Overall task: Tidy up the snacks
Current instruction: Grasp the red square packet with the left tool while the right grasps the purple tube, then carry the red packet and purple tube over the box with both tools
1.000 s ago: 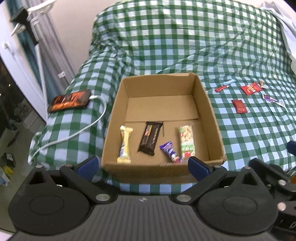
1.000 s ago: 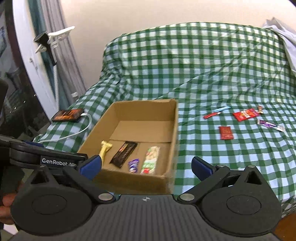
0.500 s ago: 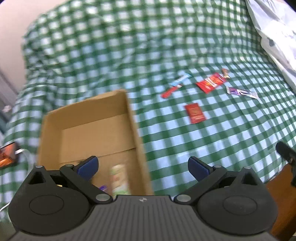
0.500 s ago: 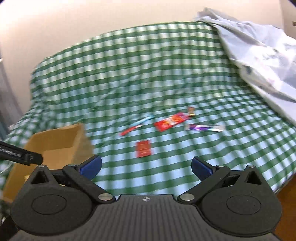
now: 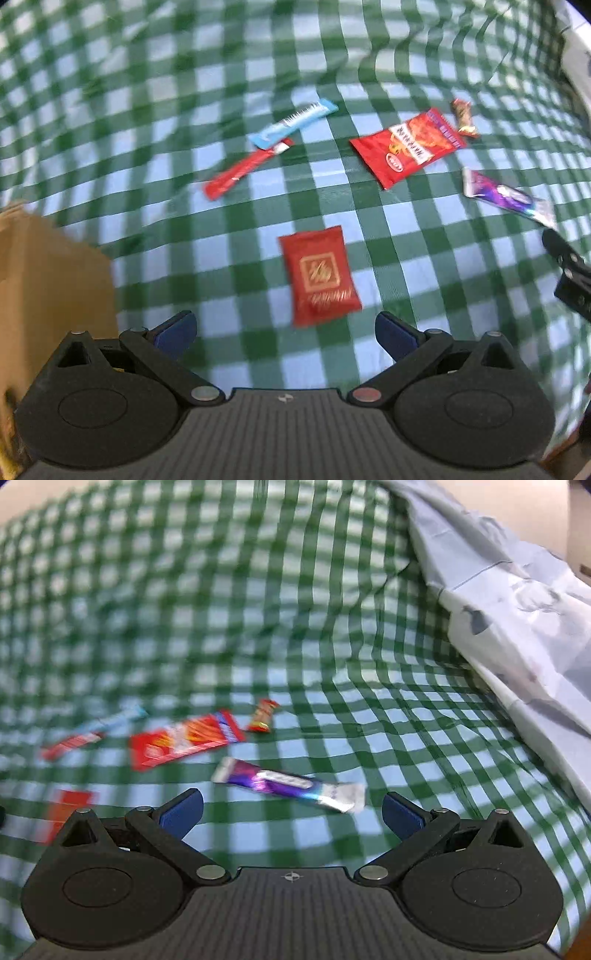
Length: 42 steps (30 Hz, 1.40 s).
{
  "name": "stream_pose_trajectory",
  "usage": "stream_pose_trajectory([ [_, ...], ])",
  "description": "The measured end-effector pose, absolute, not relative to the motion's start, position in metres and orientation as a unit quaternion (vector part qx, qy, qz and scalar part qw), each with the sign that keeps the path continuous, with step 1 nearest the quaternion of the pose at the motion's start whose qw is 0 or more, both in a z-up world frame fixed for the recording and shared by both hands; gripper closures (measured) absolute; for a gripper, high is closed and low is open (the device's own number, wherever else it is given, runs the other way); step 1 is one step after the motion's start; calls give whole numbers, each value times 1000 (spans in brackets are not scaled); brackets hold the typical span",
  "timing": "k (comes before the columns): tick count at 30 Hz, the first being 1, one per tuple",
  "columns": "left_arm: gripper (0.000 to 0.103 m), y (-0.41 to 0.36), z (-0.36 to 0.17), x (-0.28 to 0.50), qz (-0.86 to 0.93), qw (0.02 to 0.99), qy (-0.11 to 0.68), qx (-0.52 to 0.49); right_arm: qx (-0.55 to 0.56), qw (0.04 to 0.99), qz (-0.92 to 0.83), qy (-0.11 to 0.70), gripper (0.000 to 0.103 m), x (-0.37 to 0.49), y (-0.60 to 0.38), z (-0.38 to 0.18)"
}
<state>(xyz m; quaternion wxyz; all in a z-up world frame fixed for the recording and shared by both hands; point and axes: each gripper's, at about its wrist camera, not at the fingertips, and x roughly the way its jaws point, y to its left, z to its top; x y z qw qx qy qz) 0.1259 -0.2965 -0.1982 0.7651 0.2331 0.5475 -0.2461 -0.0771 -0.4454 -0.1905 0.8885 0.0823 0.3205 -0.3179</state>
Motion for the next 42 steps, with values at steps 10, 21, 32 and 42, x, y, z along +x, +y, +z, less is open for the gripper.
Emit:
stream_pose_trajectory([
  [10, 0, -312, -264, 166, -237, 747, 589, 196, 59, 894, -228, 381, 1, 9, -519, -280],
  [21, 57, -308, -243, 151, -262, 760, 558, 204, 87, 910, -201, 352, 51, 2, -518, -282],
  [32, 58, -252, -182, 120, -280, 772, 539, 188, 123, 917, -210, 317, 83, -29, -468, -240],
  [42, 58, -140, -87, 43, -296, 815, 457, 199, 209, 936, -187, 212, 83, -112, -358, -158],
])
